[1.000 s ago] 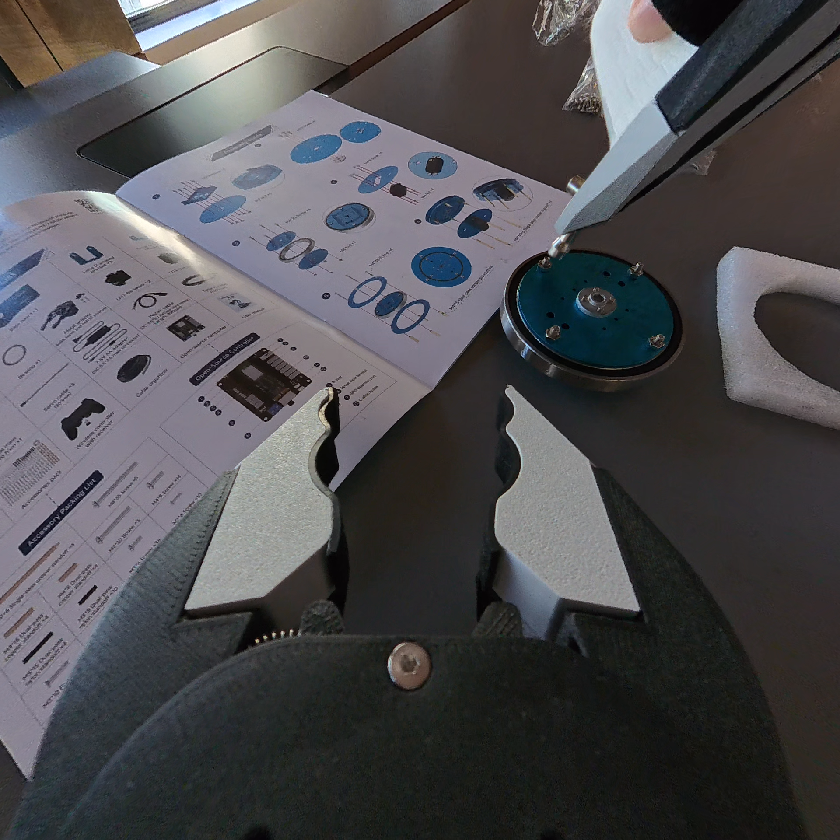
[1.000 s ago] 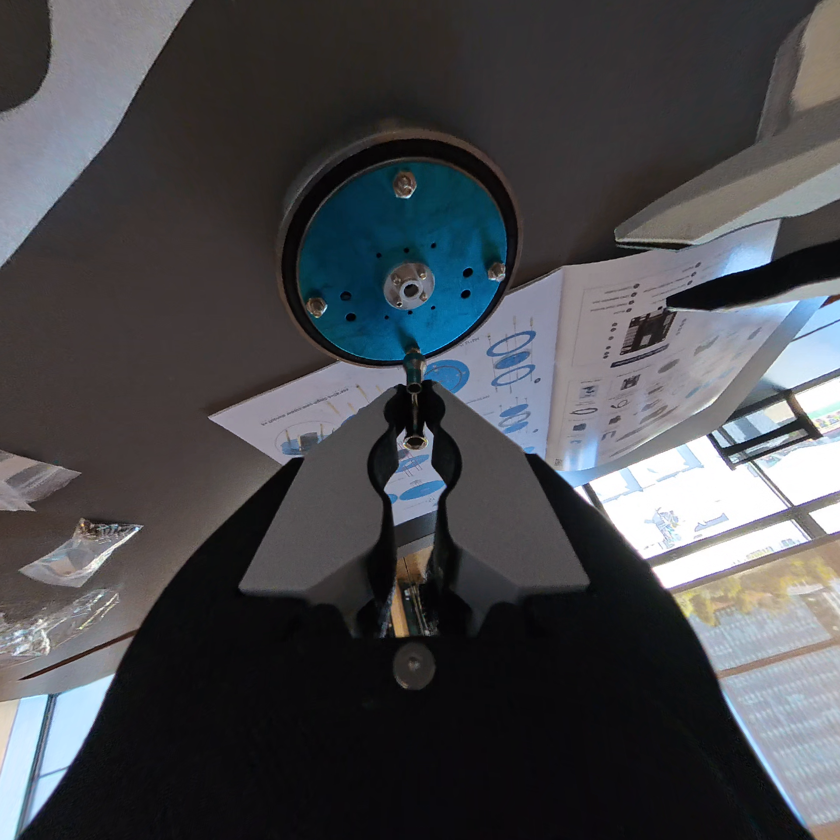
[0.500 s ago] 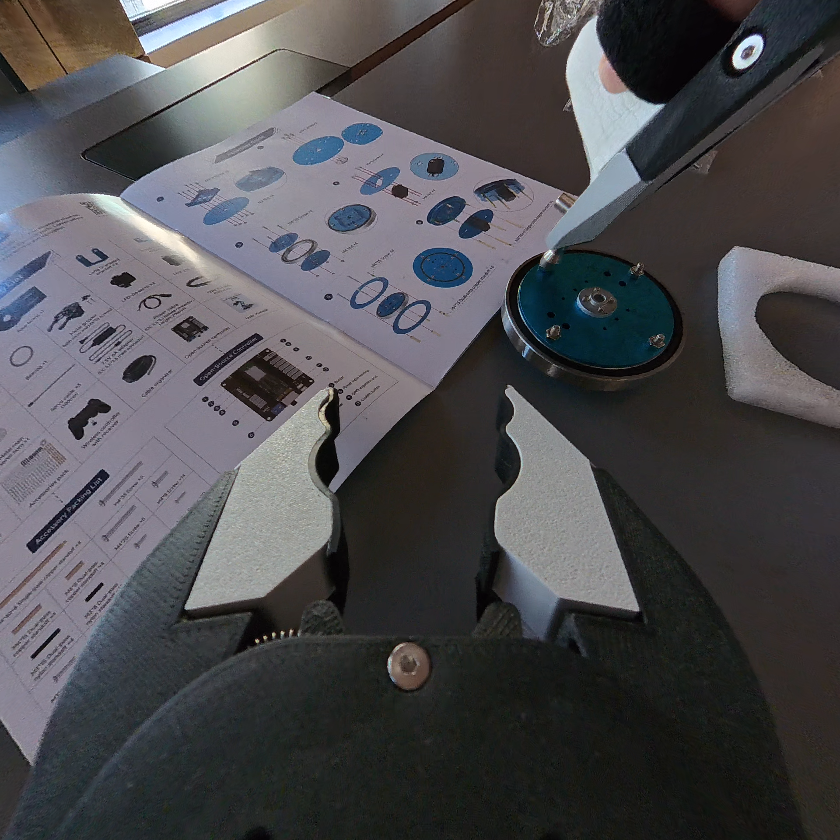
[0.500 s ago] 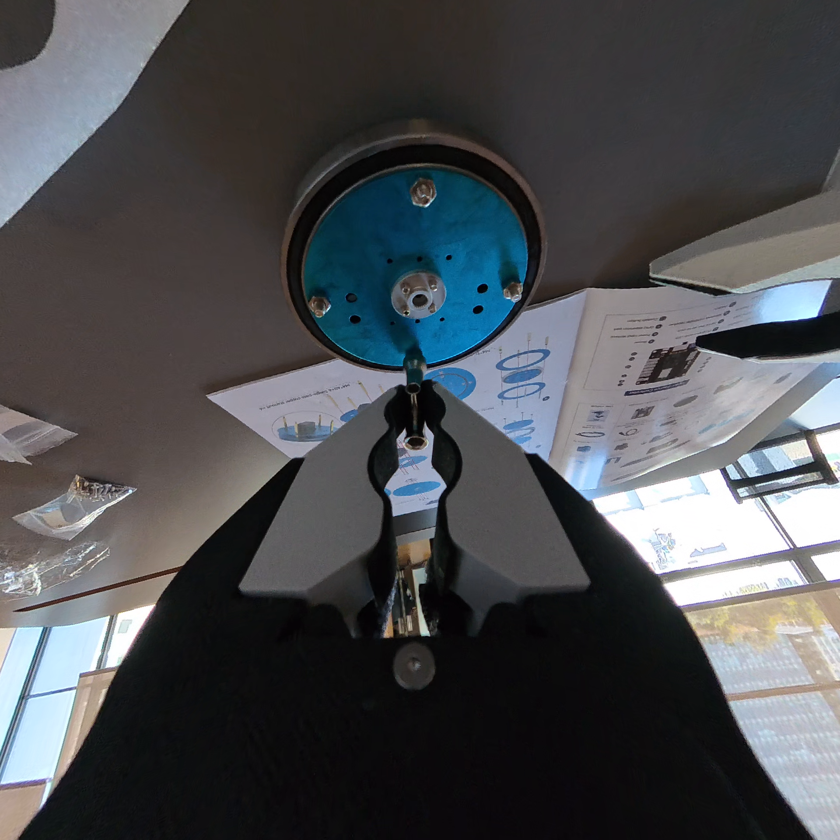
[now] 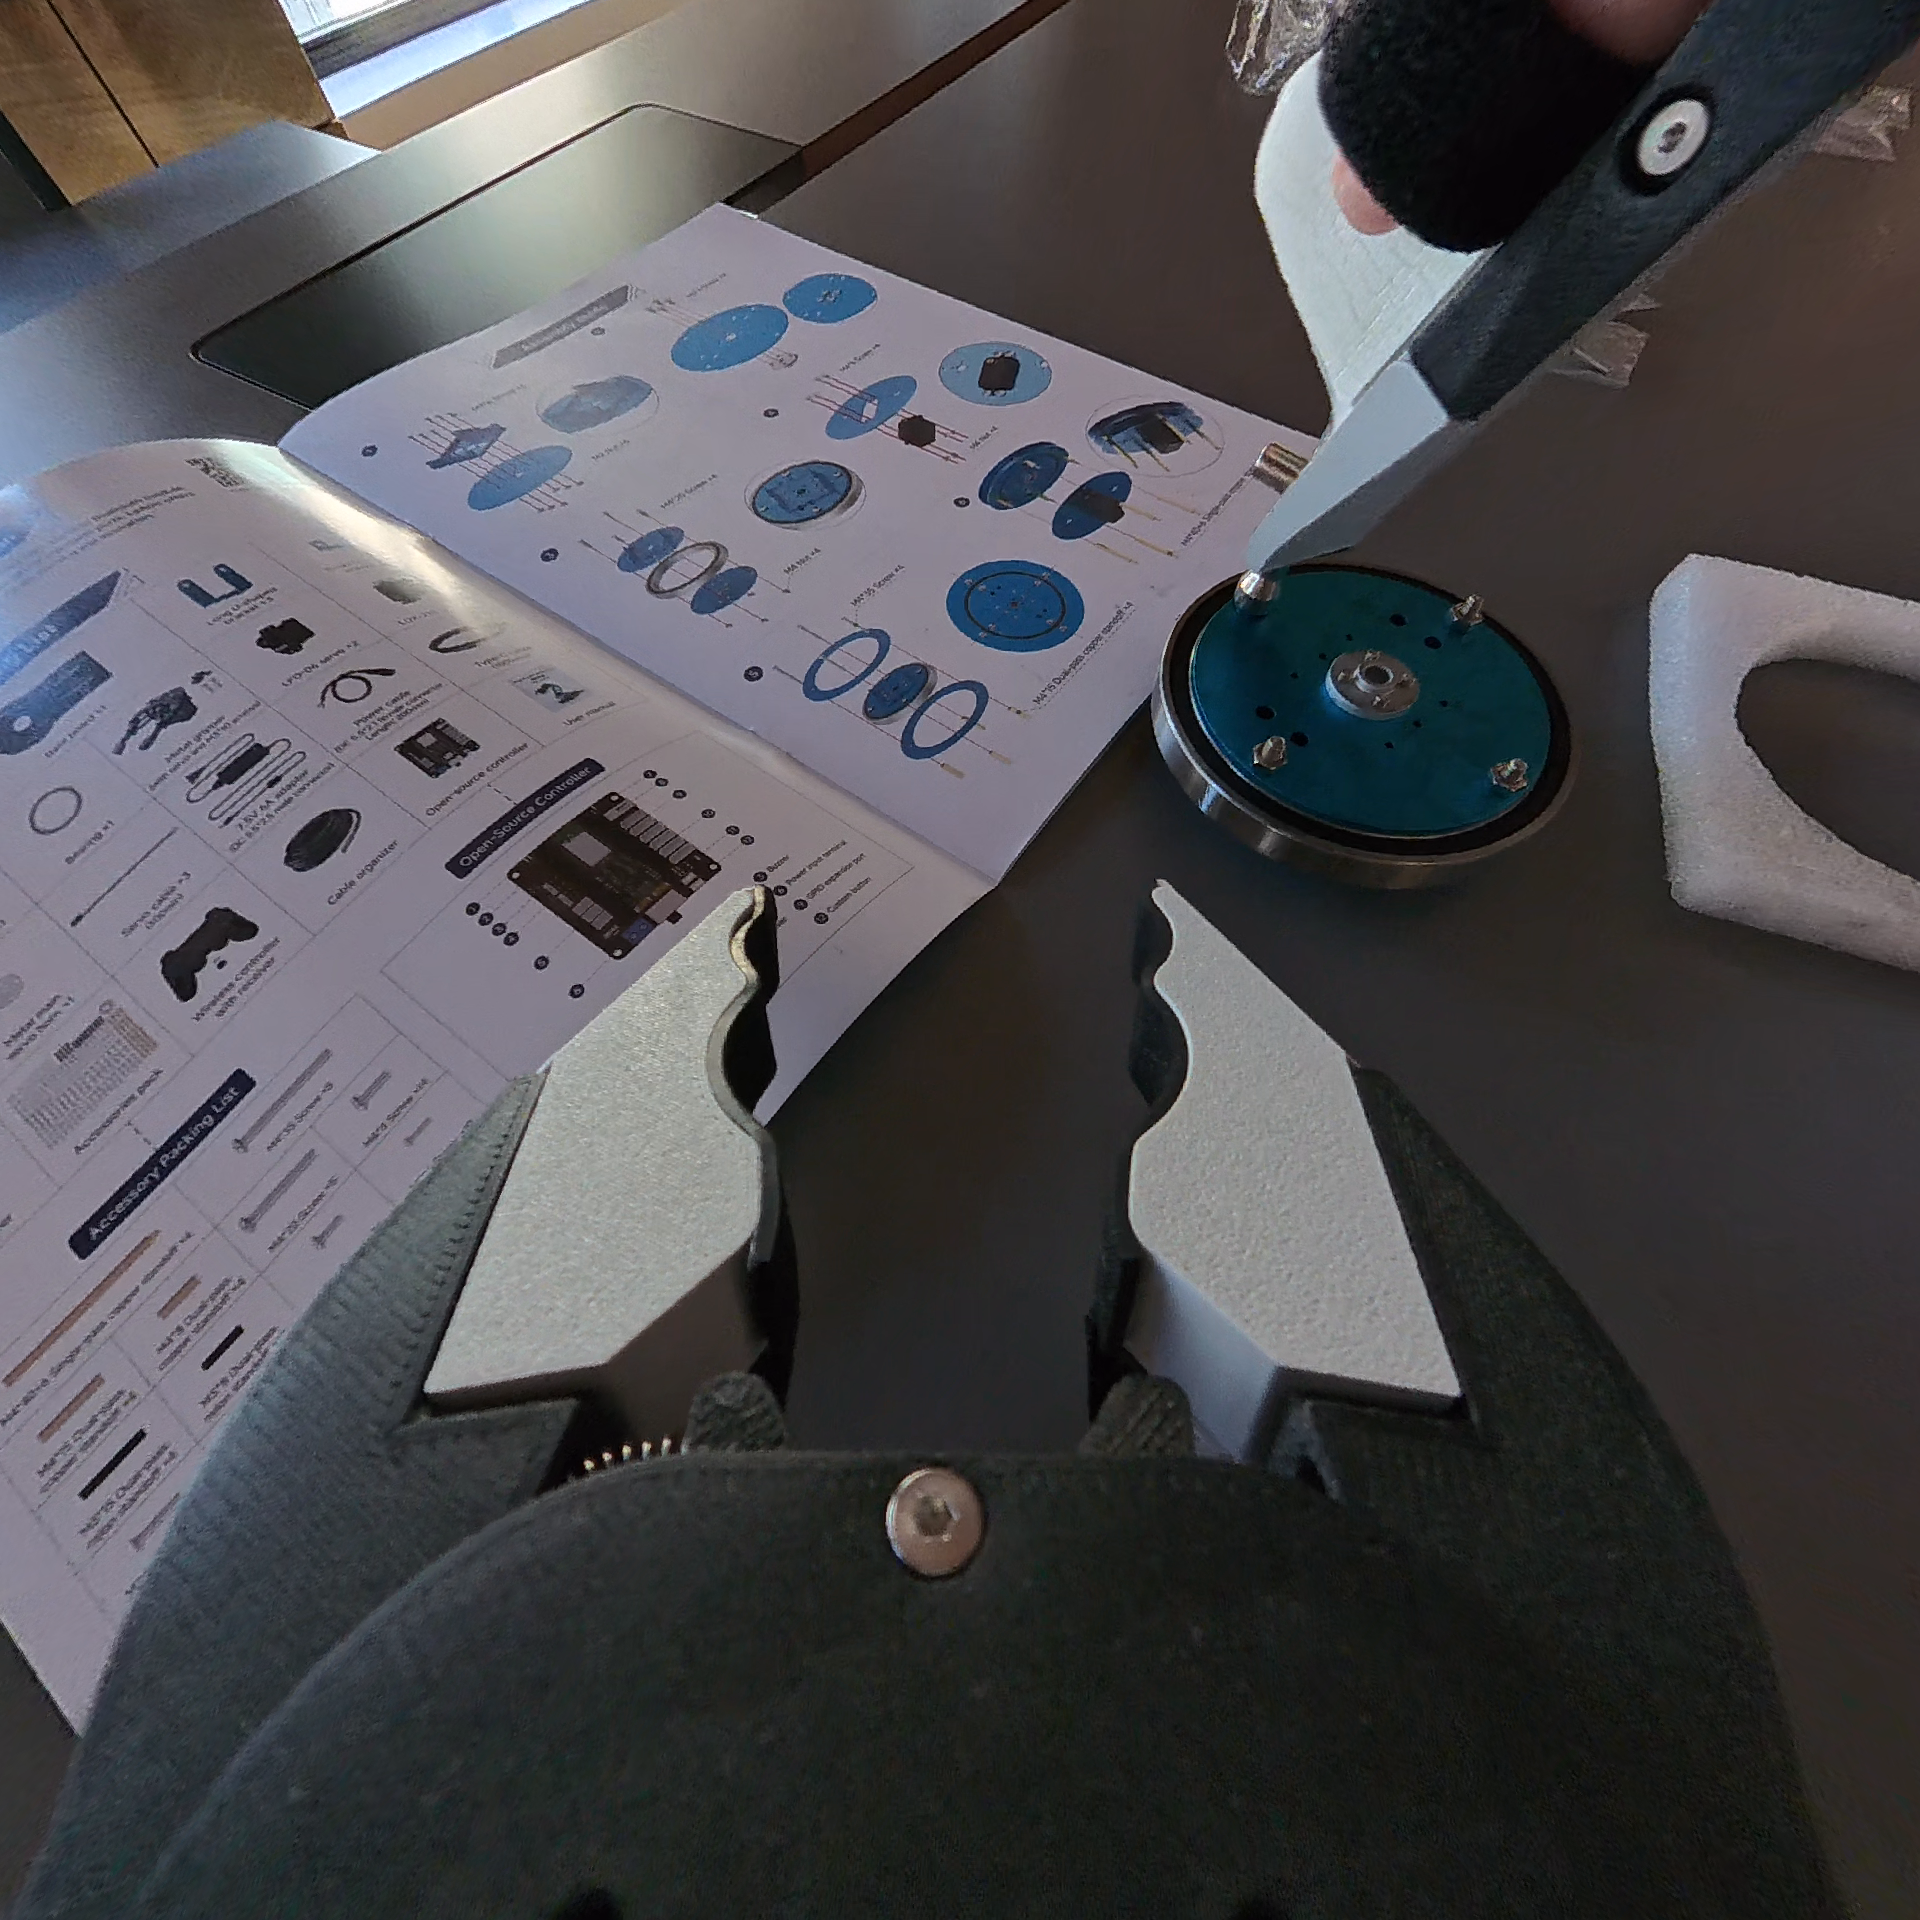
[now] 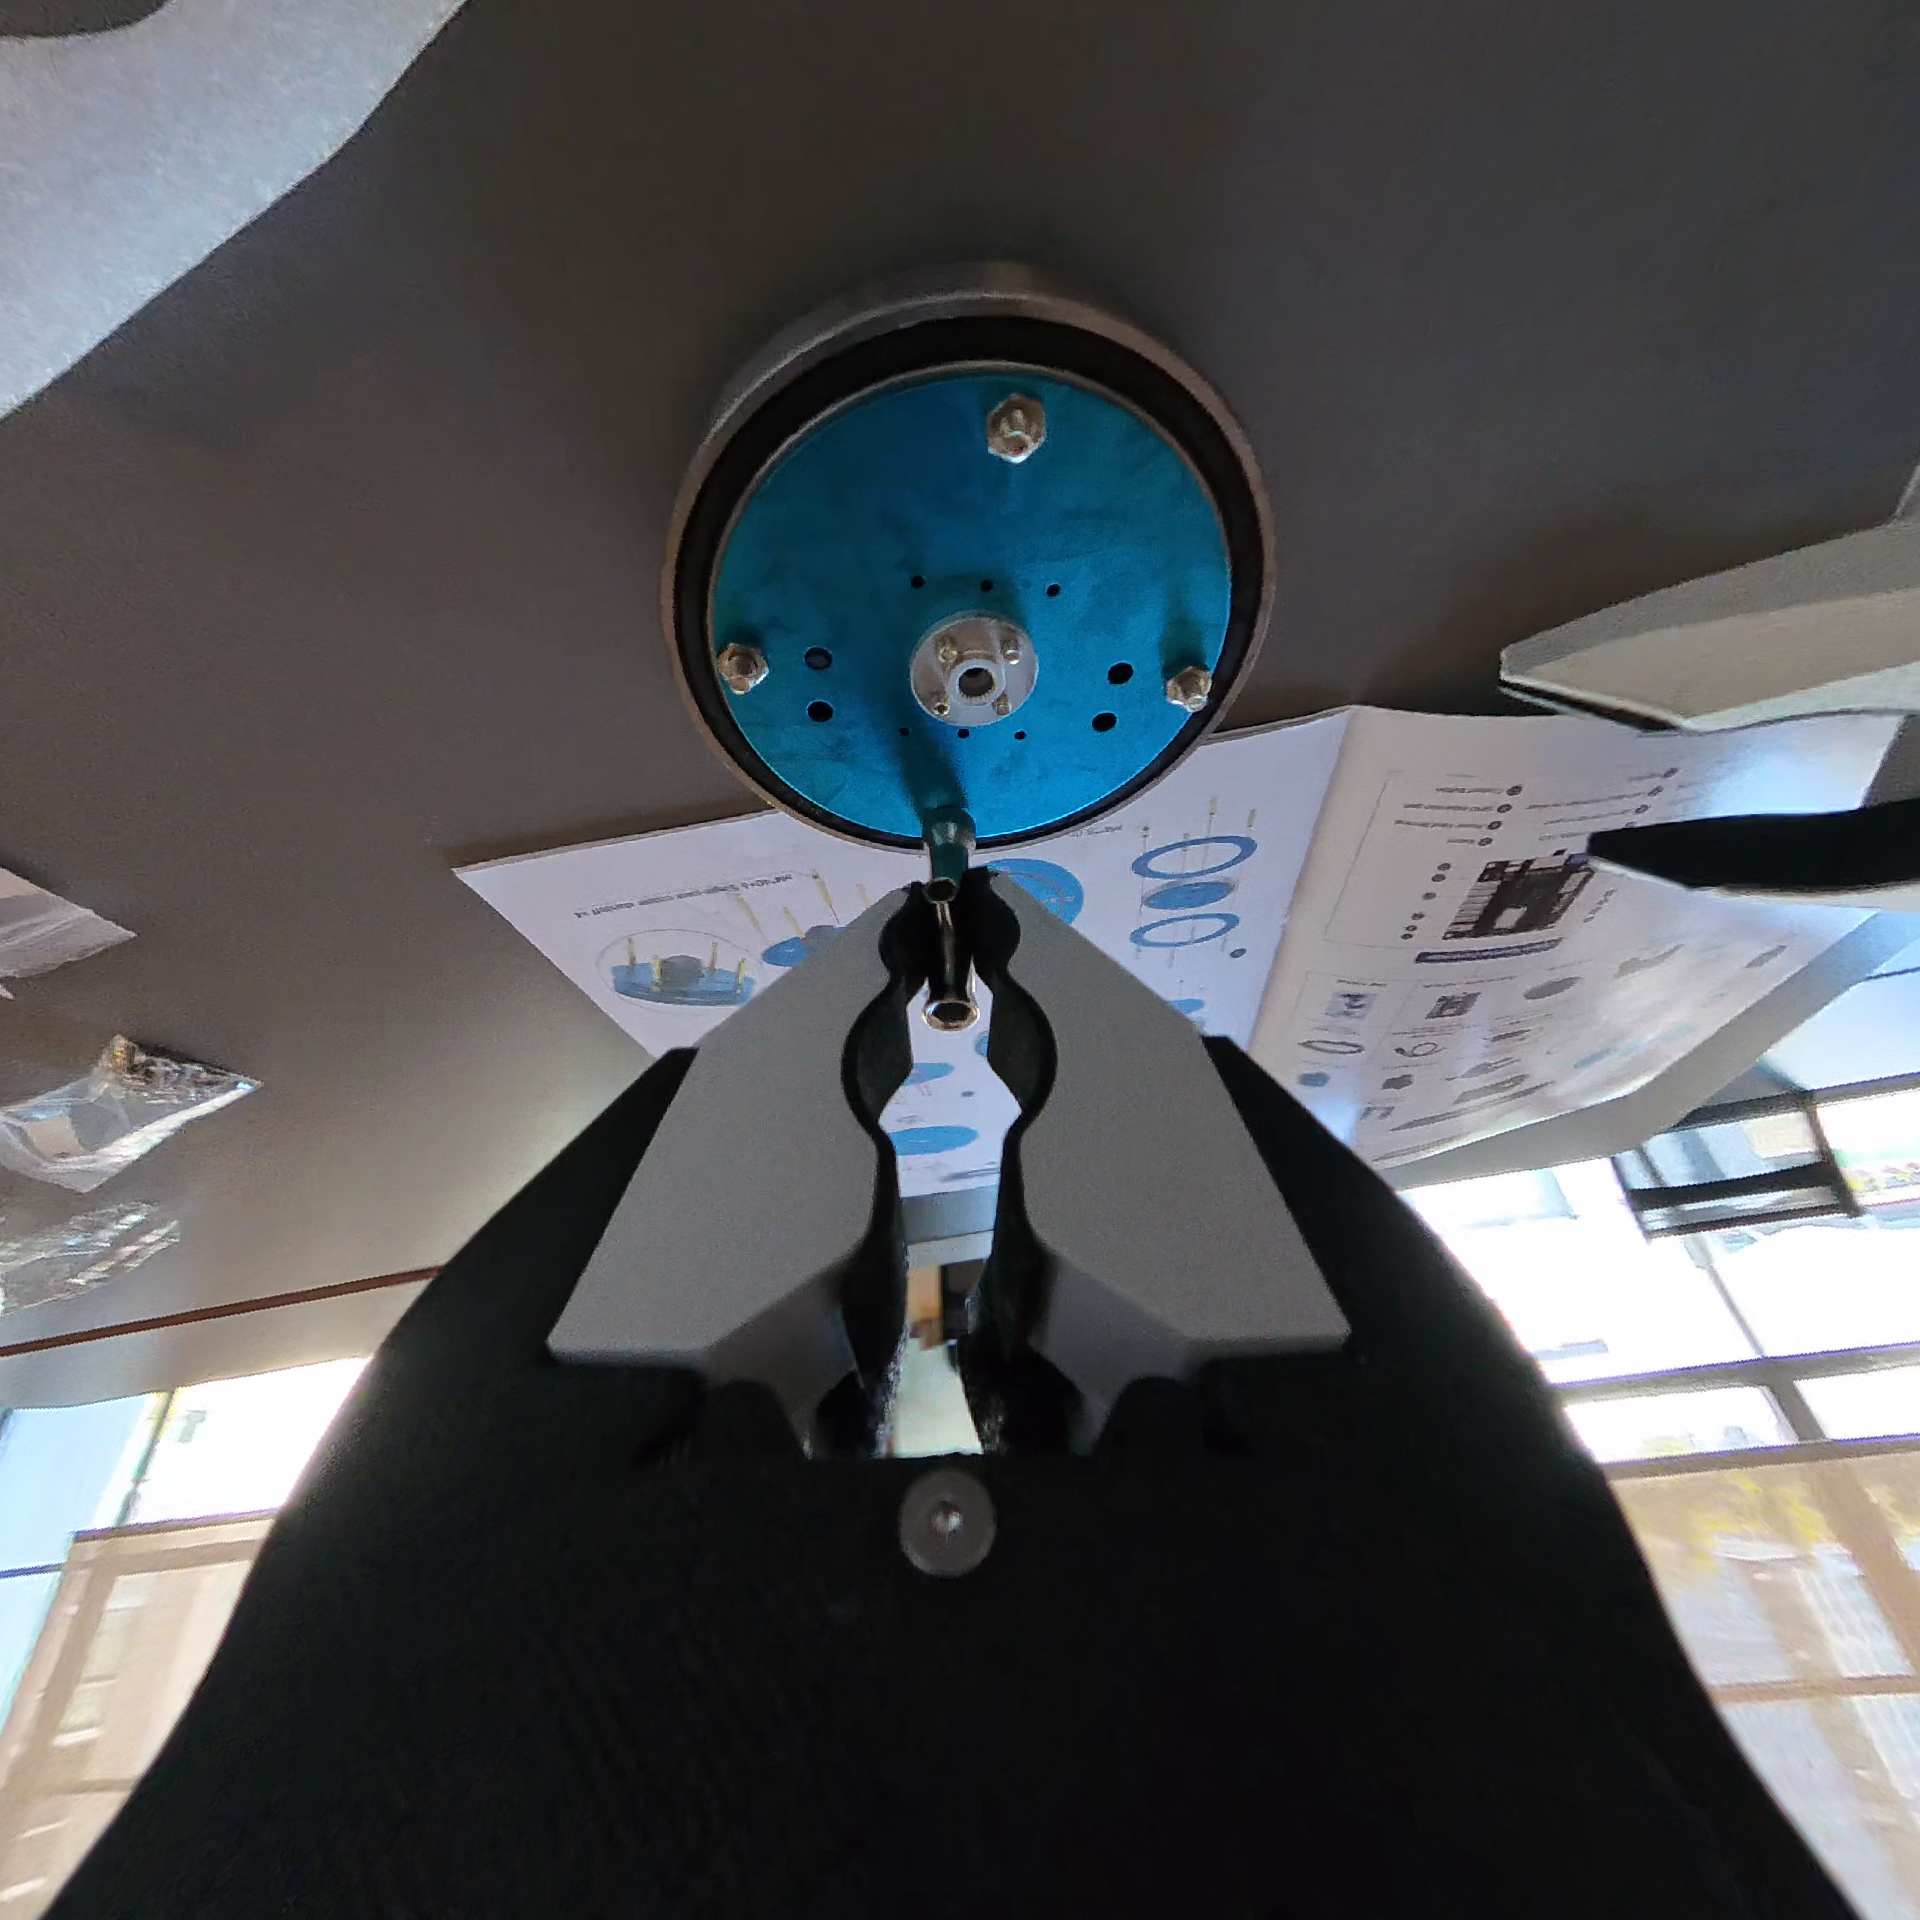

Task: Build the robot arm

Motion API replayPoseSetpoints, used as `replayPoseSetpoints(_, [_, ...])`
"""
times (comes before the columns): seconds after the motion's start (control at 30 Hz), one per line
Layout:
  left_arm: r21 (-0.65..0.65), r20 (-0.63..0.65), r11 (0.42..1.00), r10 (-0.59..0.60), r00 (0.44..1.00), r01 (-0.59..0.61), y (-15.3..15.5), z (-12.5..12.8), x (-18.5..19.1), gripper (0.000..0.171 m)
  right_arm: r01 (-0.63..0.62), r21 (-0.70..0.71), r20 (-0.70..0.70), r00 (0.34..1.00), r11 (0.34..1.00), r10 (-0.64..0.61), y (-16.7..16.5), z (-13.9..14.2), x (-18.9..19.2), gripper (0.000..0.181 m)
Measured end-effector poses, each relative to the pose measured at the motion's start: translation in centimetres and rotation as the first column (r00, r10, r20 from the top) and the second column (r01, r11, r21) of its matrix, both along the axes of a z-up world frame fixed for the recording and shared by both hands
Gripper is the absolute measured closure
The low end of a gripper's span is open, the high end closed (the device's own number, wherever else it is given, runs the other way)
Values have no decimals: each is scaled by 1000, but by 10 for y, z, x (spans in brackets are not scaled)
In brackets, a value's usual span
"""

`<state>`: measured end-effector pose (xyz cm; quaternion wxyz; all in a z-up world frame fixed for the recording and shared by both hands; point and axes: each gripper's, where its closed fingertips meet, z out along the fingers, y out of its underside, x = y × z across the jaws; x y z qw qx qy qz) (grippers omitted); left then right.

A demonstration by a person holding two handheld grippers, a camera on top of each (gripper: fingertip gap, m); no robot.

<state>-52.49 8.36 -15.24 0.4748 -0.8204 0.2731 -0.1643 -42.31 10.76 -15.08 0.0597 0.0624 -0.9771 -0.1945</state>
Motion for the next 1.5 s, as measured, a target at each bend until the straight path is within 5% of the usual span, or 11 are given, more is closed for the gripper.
replayPoseSetpoints(0.17, [0,-3,1000,0,1000,0,0,0,0,103,278,-50,31,960,959,-277,0,-1,1,175])
replayPoseSetpoints(0.3, [3,-4,1000,1,1000,-1,0,1,0,103,535,-77,97,844,841,-528,2,-1,3,175])
replayPoseSetpoints(0.57, [0,-9,1000,0,1000,0,0,0,0,103,921,-59,218,389,386,-895,0,-1,6,175])
replayPoseSetpoints(0.83, [2,1,1000,11,1000,-11,1,3,-2,103,992,-116,168,-28,-48,-985,-1,-2,7,175])
replayPoseSetpoints(0.97, [3,4,1000,11,1000,-11,0,4,-1,103,970,-150,171,-164,-191,-971,-2,-2,9,175])
replayPoseSetpoints(1.23, [1,10,1000,8,1000,-8,0,4,-1,102,983,-170,130,-52,-74,-990,2,15,15,175])
replayPoseSetpoints(1.33, [15,25,1000,5,1000,-5,-1,10,0,102,968,-249,214,73,18,-974,-12,29,32,175])
replayPoseSetpoints(1.5, [44,86,998,-45,995,41,-5,26,13,102,733,-674,142,252,92,-957,-21,9,69,175])
